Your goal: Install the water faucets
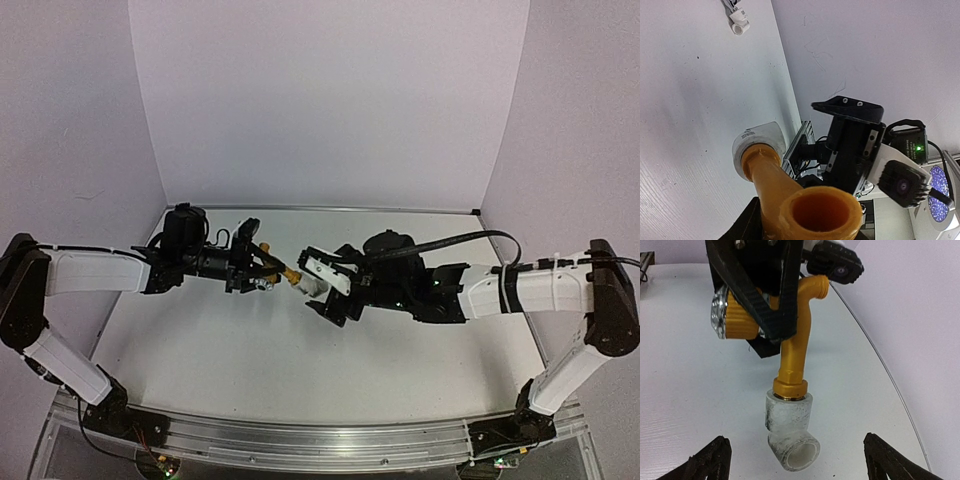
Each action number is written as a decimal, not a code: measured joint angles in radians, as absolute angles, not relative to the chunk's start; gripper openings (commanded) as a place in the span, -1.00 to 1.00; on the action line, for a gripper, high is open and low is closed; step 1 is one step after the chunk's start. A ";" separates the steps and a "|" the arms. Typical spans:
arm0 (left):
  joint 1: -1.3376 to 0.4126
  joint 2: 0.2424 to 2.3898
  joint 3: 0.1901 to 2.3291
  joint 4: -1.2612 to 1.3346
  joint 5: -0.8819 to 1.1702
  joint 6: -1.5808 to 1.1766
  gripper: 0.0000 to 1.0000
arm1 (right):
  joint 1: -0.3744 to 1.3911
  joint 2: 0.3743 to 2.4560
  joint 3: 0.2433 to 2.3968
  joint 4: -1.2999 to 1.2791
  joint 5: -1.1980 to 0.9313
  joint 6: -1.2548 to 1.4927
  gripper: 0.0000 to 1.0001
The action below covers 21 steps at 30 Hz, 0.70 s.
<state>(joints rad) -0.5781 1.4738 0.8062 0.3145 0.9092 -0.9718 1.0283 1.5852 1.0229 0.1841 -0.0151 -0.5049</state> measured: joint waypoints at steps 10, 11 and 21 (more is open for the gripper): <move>-0.583 1.427 0.834 0.318 0.906 -1.047 -1.00 | 1.046 1.700 1.060 0.286 0.066 -0.535 0.70; -0.583 1.424 0.834 0.319 0.903 -1.056 -1.00 | 1.054 1.710 1.060 0.311 0.092 -0.547 0.65; -0.583 1.420 0.843 0.329 0.885 -1.116 -1.00 | 1.104 1.757 1.068 0.420 0.273 -0.660 -0.73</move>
